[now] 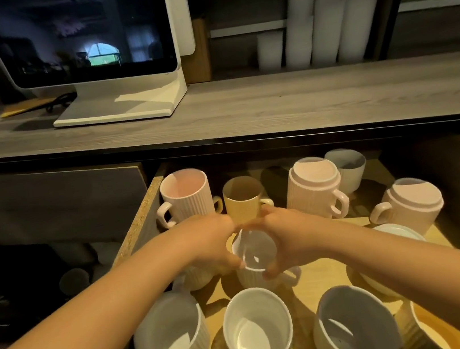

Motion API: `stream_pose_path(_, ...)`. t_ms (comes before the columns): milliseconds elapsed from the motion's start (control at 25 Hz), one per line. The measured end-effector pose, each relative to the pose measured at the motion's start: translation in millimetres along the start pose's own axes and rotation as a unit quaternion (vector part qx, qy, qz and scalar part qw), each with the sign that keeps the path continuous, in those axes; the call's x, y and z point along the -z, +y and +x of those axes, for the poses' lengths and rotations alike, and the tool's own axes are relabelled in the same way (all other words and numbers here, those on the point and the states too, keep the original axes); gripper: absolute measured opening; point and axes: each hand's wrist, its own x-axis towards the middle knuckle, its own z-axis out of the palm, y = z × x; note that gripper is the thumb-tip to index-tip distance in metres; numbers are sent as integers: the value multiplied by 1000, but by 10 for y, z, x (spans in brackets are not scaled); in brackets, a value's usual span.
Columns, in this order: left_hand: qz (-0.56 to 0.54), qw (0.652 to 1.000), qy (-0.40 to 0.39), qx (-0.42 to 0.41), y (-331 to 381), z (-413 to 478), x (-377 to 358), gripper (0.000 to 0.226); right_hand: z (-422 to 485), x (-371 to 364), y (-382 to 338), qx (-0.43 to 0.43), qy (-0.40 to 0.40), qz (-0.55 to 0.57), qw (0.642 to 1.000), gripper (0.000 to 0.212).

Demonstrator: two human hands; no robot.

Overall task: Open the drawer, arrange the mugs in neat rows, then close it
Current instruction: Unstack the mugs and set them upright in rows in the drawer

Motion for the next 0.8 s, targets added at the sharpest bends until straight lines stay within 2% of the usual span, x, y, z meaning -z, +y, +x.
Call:
stream_pose_path(120,-48,998,14,-31,-9,-1,-72,61,-19,-29,-32,-67,43,-37,996,79)
stream_pose_path(240,-79,995,22,-49,4,13,-95,64,-42,-27,6,-65,49,-85,993,82)
stream_pose_path(360,-103,993,7,-49,-58,34,-106,65,-52,32,102,-19,-38,26,999,79)
stream_pose_path(440,-108,993,-3,-41,-107,46,-122,64,-49,47,126,-9,-53,64,997,81)
stream_pose_path(680,-118,992,16,-51,-111,52,-103,61,-5,-87,40,-49,65,105,991,71)
stream_pose_path(800,-105,993,21,-48,-190,49,-76,55,42,-149,-31,-72,92,122,986,67)
